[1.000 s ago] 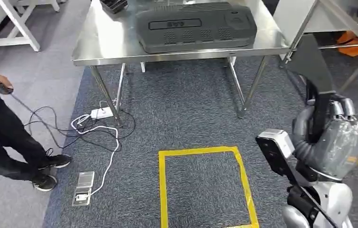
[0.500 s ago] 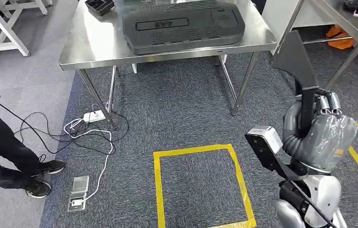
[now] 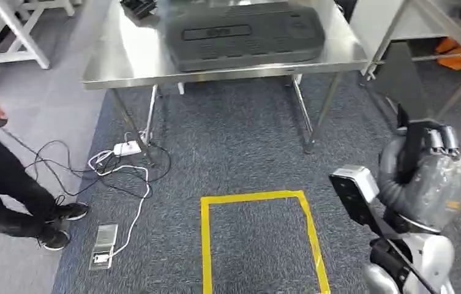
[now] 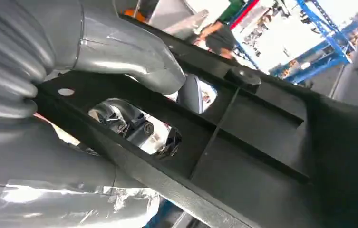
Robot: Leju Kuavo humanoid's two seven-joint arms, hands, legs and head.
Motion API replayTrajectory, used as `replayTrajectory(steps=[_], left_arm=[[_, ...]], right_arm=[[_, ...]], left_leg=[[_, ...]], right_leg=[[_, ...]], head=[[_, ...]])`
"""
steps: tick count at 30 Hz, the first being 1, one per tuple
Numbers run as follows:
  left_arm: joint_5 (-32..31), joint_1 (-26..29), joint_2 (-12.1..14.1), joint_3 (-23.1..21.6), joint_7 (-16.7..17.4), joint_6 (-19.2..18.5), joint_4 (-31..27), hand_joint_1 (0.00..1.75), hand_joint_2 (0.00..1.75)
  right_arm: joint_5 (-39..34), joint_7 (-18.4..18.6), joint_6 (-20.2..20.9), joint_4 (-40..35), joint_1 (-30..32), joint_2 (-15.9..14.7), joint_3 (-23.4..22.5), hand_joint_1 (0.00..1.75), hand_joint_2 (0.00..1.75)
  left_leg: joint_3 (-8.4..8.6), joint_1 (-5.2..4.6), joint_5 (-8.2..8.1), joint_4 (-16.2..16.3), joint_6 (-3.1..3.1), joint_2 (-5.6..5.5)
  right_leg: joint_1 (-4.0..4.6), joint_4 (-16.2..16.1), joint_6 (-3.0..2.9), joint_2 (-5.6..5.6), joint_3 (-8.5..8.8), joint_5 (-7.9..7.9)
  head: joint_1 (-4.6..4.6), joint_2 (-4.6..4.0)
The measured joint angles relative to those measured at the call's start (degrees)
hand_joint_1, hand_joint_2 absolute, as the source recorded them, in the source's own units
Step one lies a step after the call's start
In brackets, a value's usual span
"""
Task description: Take the parts from the cabinet and place them on the table.
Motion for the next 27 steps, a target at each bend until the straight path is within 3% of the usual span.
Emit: replayTrajectory(steps=[1, 2, 3, 5, 6, 7, 8, 11, 12, 13, 14, 16, 17, 18, 21, 22, 23, 24, 26, 27], left_arm=[[0.00, -0.09, 0.00, 0.00, 0.00, 0.00, -0.02, 0.00, 1.75], [0.02, -0.20, 0.00, 0.00, -0.02, 0.02, -0.02, 0.00, 1.75], [0.04, -0.30, 0.00, 0.00, -0.02, 0.02, -0.02, 0.00, 1.75], [0.09, -0.18, 0.00, 0.00, -0.04, 0.02, -0.02, 0.00, 1.75], [0.09, -0.04, 0.00, 0.00, -0.04, 0.02, -0.02, 0.00, 1.75], [0.09, 0.08, 0.00, 0.00, -0.02, 0.02, -0.02, 0.00, 1.75], [0.09, 0.13, 0.00, 0.00, -0.04, 0.02, -0.02, 0.00, 1.75], [0.13, 0.08, 0.02, 0.00, -0.04, 0.02, 0.00, 0.00, 1.75], [0.15, 0.07, 0.33, 0.00, -0.02, 0.04, 0.07, 0.00, 1.75], [0.18, 0.06, 0.20, 0.00, -0.09, 0.04, 0.04, 0.00, 1.75], [0.17, 0.10, 0.17, 0.00, -0.09, 0.04, 0.04, 0.00, 1.75], [0.17, 0.01, 0.09, 0.00, -0.09, 0.04, 0.00, 0.00, 1.75], [0.24, 0.00, 0.02, 0.00, -0.09, 0.04, 0.00, 0.00, 1.75], [0.24, -0.09, 0.02, 0.00, -0.09, 0.02, 0.00, 0.00, 1.75], [0.20, -0.08, -0.18, 0.00, -0.07, -0.13, -0.02, 0.00, 1.75], [0.20, -0.08, -0.22, 0.00, -0.07, -0.13, 0.00, 0.00, 1.75], [0.20, -0.08, -0.22, 0.00, -0.07, -0.13, 0.00, 0.00, 1.75], [0.20, -0.08, -0.22, 0.00, -0.07, -0.13, 0.00, 0.00, 1.75], [0.20, -0.11, -0.26, 0.00, -0.07, -0.17, 0.00, 0.00, 1.75], [0.17, -0.17, -0.20, 0.00, -0.07, -0.15, 0.02, 0.00, 1.75]], right_arm=[[-0.04, 0.00, 0.00, 0.00, -0.07, 0.00, -0.02, 1.75, 1.75], [-0.04, -0.02, -0.02, 0.00, -0.06, 0.00, -0.02, 1.75, 1.75], [-0.05, -0.11, -0.02, -0.02, -0.20, 0.00, 0.00, 1.75, 1.75], [-0.07, -0.13, 0.00, -0.02, -0.28, 0.00, -0.02, 1.75, 1.75], [-0.07, -0.13, 0.00, 0.00, -0.27, 0.00, 0.00, 1.75, 1.75], [-0.11, -0.13, 0.00, 0.00, -0.27, 0.00, 0.00, 1.75, 1.75], [-0.13, -0.15, 0.00, 0.00, -0.28, 0.00, 0.00, 1.75, 1.75], [-0.17, -0.18, 0.00, 0.00, -0.47, 0.00, 0.00, 1.75, 1.75], [-0.17, -0.18, 0.00, 0.04, -0.61, 0.04, 0.00, 1.75, 1.75], [-0.22, -0.24, 0.00, 0.09, -0.67, 0.04, 0.00, 1.75, 1.75], [-0.24, -0.20, 0.00, 0.13, -0.67, 0.07, 0.00, 1.75, 1.75], [-0.26, -0.24, -0.02, 0.13, -0.71, 0.07, 0.00, 1.75, 1.75], [-0.26, -0.26, -0.02, 0.20, -0.67, 0.07, -0.02, 1.75, 1.75], [-0.24, -0.35, -0.02, 0.20, -0.89, 0.04, 0.00, 1.75, 1.75], [-0.26, -0.57, -0.18, 0.28, -0.95, 0.04, -0.02, 1.75, 1.75], [-0.31, -0.61, -0.17, 0.35, -0.91, 0.04, -0.02, 1.75, 1.75], [-0.42, -0.61, -0.17, 0.39, -0.91, 0.04, -0.02, 1.75, 1.75], [-0.42, -0.63, -0.17, 0.39, -0.91, 0.04, 0.00, 1.75, 1.75], [-1.00, -0.79, 0.06, 0.48, -1.03, 0.04, 0.00, 1.75, 1.75], [-1.53, -1.00, 0.19, 0.72, -1.16, 0.11, 0.00, 1.75, 1.75]], left_leg=[[0.12, 0.23, -0.47, 0.30, -0.41, 0.01], [-0.08, 0.24, -1.36, 1.59, -0.43, -0.57], [-1.72, 0.20, -3.12, 4.78, -0.26, -0.93], [-6.79, -0.30, -6.80, 14.06, 0.05, -1.18], [-9.34, -0.52, -7.70, 18.11, 0.33, -1.24], [-10.70, -0.83, -7.07, 19.54, 0.76, -1.30], [-10.62, -1.30, -5.10, 18.16, 1.57, -1.45], [-6.25, -3.26, 3.40, 5.08, 5.09, -2.22], [-5.67, -3.16, 2.62, 4.41, 6.13, -2.51], [-5.34, -3.63, 2.92, 2.79, 6.15, -2.45], [-5.34, -3.87, 2.68, 2.51, 6.28, -2.41], [-4.78, -3.66, 3.06, 1.03, 6.28, -2.35], [-3.71, -2.86, 3.77, -0.66, 5.30, -1.93], [-3.19, -2.82, 3.86, -1.35, 5.23, -1.96], [-2.90, -2.48, 3.60, -1.36, 5.22, -1.66], [-2.88, -2.32, 3.45, -1.26, 5.06, -1.60], [-2.82, -2.11, 3.22, -1.07, 4.78, -1.58], [-2.74, -1.82, 2.87, -0.74, 4.42, -1.58], [-2.68, -1.07, 1.52, 0.92, 3.31, -1.58], [-3.10, -1.37, 0.87, 1.65, 2.55, -1.68]], right_leg=[[-0.03, -0.01, -0.47, 0.14, 0.16, -0.16], [0.00, -0.10, -0.80, 0.11, 0.37, -0.21], [0.11, -0.13, -0.98, 0.11, 0.50, -0.31], [0.49, -0.13, -1.35, 0.17, 0.58, -0.54], [0.81, -0.12, -1.58, 0.28, 0.65, -0.69], [1.17, -0.12, -1.83, 0.50, 0.86, -0.85], [1.57, -0.14, -2.06, 0.65, 1.21, -1.01], [2.49, -0.40, -2.48, 0.97, 2.54, -1.59], [2.75, -0.50, -2.35, 0.94, 2.63, -1.69], [2.17, -0.61, -2.26, 1.34, 2.46, -1.68], [1.89, -0.73, -1.92, 1.25, 2.30, -1.49], [2.01, -1.48, -1.45, 1.27, 2.67, -1.35], [1.96, -0.87, -1.34, 0.89, 2.85, -1.82], [2.00, 0.76, -0.81, 0.53, 2.17, -2.82], [1.38, 12.28, 0.50, 0.50, -4.04, -7.94], [1.11, 14.73, 0.94, 0.48, -5.63, -8.20], [0.78, 14.34, 1.38, 0.39, -5.84, -6.90], [0.45, 11.66, 1.79, 0.27, -4.84, -4.63], [-0.33, 1.21, 2.93, -0.46, -0.07, 1.21], [0.18, 0.68, 3.21, -0.41, 0.22, -0.62]], head=[[-0.22, 0.00], [-0.71, 0.00], [-1.14, 0.00], [-1.80, 0.00], [-2.14, 0.00], [-2.30, 0.00], [-2.36, 0.00], [-2.52, 0.00], [-1.79, 0.00], [-1.71, 0.00], [-2.24, 0.00], [-2.56, 0.00], [-2.49, 0.00], [-2.17, 0.00], [-1.55, 0.00], [-1.45, 0.00], [-1.34, 0.00], [-1.21, 0.00], [-0.82, 0.00], [-0.16, 0.00]])
